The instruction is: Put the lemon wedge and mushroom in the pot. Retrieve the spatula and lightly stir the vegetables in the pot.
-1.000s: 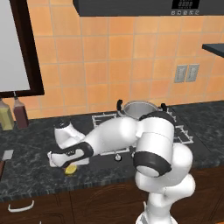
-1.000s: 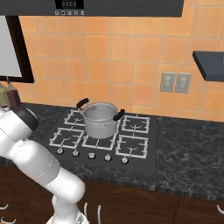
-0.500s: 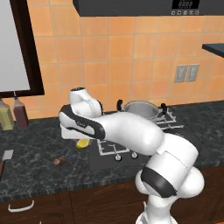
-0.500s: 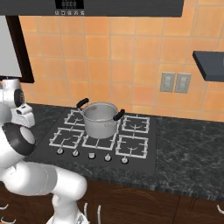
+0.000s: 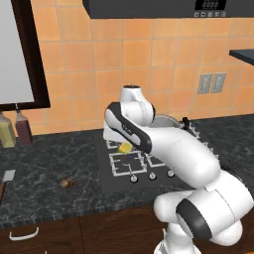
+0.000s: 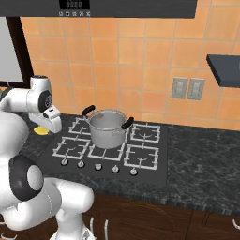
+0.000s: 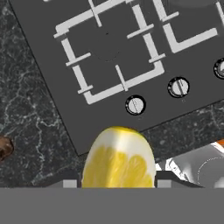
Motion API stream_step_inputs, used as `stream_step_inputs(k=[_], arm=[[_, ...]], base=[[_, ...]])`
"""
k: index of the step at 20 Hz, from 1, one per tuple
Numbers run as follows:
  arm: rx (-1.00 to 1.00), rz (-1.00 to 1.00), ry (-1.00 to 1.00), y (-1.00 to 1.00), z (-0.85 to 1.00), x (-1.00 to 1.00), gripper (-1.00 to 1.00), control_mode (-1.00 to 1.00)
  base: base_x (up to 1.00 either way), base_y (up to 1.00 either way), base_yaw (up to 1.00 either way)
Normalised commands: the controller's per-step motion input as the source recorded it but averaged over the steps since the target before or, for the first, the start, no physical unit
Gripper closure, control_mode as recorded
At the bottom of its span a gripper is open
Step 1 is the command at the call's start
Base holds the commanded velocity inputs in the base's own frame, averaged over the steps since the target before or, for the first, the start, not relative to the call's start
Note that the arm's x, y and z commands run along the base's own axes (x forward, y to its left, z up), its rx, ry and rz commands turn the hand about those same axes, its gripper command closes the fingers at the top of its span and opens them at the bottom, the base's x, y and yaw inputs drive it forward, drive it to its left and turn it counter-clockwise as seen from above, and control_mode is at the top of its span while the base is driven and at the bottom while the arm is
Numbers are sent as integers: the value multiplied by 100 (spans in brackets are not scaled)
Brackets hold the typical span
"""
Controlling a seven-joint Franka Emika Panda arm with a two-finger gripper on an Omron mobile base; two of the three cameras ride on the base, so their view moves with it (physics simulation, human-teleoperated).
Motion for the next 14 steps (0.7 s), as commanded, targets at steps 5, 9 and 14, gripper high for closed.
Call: stream_step_inputs(k=[5, 9, 14], arm=[[0, -4, -6, -100, 21, 59, 100, -100], [0, -5, -1, -100, 17, 70, 100, -100], [0, -5, 0, -86, 4, 70, 100, -100]], base=[[0, 0, 0], [0, 0, 0], [0, 0, 0]])
